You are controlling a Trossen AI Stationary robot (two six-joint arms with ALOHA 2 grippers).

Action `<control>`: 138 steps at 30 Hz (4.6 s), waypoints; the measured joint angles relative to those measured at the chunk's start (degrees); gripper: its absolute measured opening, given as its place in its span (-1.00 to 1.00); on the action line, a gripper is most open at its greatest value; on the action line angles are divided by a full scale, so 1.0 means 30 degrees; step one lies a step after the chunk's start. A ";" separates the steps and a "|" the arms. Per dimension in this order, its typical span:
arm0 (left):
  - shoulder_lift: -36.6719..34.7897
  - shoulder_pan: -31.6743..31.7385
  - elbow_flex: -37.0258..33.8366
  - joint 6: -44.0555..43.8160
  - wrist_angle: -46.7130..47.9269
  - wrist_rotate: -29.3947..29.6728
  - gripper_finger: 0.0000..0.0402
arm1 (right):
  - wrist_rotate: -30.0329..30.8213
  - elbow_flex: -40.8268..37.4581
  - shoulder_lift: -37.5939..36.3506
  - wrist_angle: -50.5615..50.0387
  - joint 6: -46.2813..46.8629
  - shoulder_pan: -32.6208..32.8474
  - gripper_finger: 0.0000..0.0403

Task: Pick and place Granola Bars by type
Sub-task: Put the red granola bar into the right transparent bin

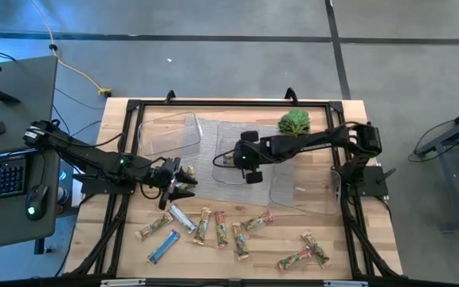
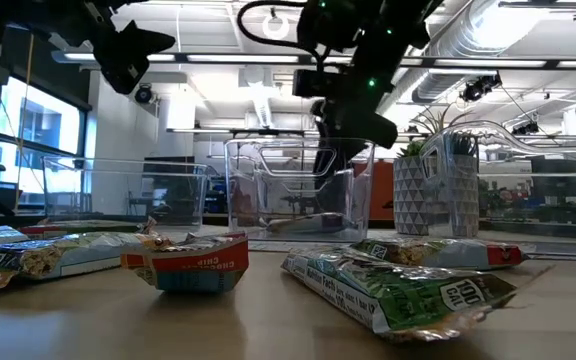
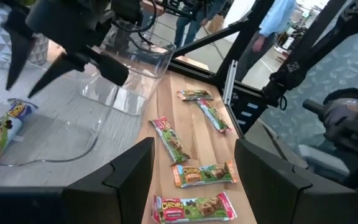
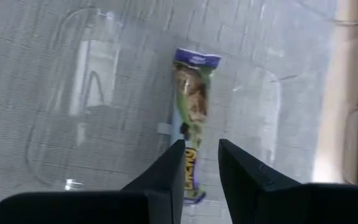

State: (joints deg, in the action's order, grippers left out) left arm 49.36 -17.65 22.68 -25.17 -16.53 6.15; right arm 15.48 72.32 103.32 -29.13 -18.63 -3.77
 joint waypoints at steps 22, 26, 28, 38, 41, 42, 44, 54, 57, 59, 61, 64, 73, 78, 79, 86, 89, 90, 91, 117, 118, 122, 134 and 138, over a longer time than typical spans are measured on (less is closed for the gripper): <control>0.0238 0.0007 -0.0021 -0.0760 0.1342 0.4989 0.09 | 0.0373 0.1558 -0.6908 0.0134 0.4099 0.3574 -0.61; 0.0392 0.0010 -0.0027 0.0946 0.1292 0.5494 0.09 | 0.0320 0.1536 -0.6904 0.0044 0.4794 0.3673 -0.61; 0.0346 0.0007 0.0000 0.1378 0.1302 0.5391 0.09 | 0.0310 0.1536 -0.6914 0.0051 0.5189 0.3673 -0.61; 0.0199 0.0000 0.3590 0.1377 1.1359 0.2440 -0.04 | 0.0358 0.1536 -0.6933 0.0089 0.5248 0.3665 -0.61; 0.1380 0.0000 0.5203 0.0733 1.5390 0.1954 -0.13 | 0.0358 0.1536 -0.6933 0.0089 0.5228 0.3636 -0.61; 0.1848 0.0000 0.5497 0.0422 1.5892 0.1951 -0.15 | 0.0358 0.1536 -0.6933 0.0089 0.5228 0.3636 -0.61; 0.2730 0.0000 0.5615 -0.0228 1.5957 0.1995 -0.19 | 0.0358 0.1536 -0.6933 0.0072 0.5228 0.3636 -0.61; 0.8499 0.0015 0.5370 -0.5038 1.6014 0.3855 -0.22 | 0.0216 0.1536 -0.6933 -0.0394 0.5223 0.3636 -0.61; 0.9443 0.0022 0.5370 -0.5581 1.6083 0.3926 -0.22 | 0.0216 0.1536 -0.6933 -0.0516 0.5221 0.3637 -0.61; 0.9646 0.0015 0.5366 -0.5529 1.6117 0.3885 -0.22 | 0.0219 0.1536 -0.6933 -0.0509 0.5224 0.3636 -0.61; 0.9633 0.0015 0.5370 -0.5175 1.6146 0.4284 -0.22 | 0.0213 0.1536 -0.6933 -0.0515 0.5221 0.3642 -0.61; 0.9426 0.0015 0.5370 -0.5113 1.6257 0.4732 -0.22 | 0.0213 0.1536 -0.6933 -0.0519 0.5221 0.3636 -0.61; 0.9435 0.0022 0.5371 -0.4689 1.7543 0.5169 -0.22 | 0.0213 0.1536 -0.6933 -0.0627 0.5221 0.3636 -0.61; 0.9435 0.0009 0.5377 -0.4686 1.7513 0.4067 -0.21 | 0.0213 0.1536 -0.6933 -0.0639 0.5221 0.3636 -0.61; 0.9435 0.0007 0.5375 -0.4557 1.7529 0.4044 -0.20 | 0.0213 0.1536 -0.6933 -0.0646 0.5221 0.3636 -0.61; 0.9898 0.0007 0.5377 -0.2407 1.6587 0.4052 0.07 | 0.0213 0.1536 -0.6933 -0.0646 0.5221 0.3636 -0.61; 1.0291 0.0007 0.5391 -0.2136 1.6140 0.4055 0.21 | 0.0213 0.1536 -0.6933 -0.0646 0.5221 0.3636 -0.61; 1.0457 0.0007 0.5391 -0.2119 1.6186 0.4059 0.25 | 0.0213 0.1536 -0.6933 -0.0654 0.5221 0.3636 -0.61; 1.0664 0.0007 0.5391 -0.2147 1.6311 0.4059 0.28 | 0.0213 0.1536 -0.6933 -0.0654 0.5221 0.3636 -0.61; 1.0826 0.0007 0.7255 -0.3014 1.7462 0.2201 -0.59 | 0.0216 0.1536 -0.6929 -0.0614 0.5357 0.3636 -0.61; 1.0826 0.0007 0.7611 -0.2773 1.7664 0.2187 -0.60 | 0.0254 0.1536 -0.6920 -0.0563 0.5281 0.3639 -0.61; 1.0812 0.0007 0.8994 -0.1434 1.7730 0.2171 -0.63 | -0.0133 0.1551 -0.6426 -0.0073 0.4328 0.3767 -0.61; 1.0797 0.0007 1.3328 0.1686 1.9409 0.2264 -0.63 | -0.0877 0.1551 -0.3158 0.2016 -0.3838 0.5909 -0.61; 1.0790 0.0007 1.4269 0.2211 1.9515 0.2269 -0.63 | -0.0631 0.1550 -0.2490 0.2827 -0.4652 0.6363 -0.57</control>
State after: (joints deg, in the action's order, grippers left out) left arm 81.73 -17.63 65.48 -18.54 42.01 12.96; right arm 13.59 76.97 95.85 -20.65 -32.58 15.32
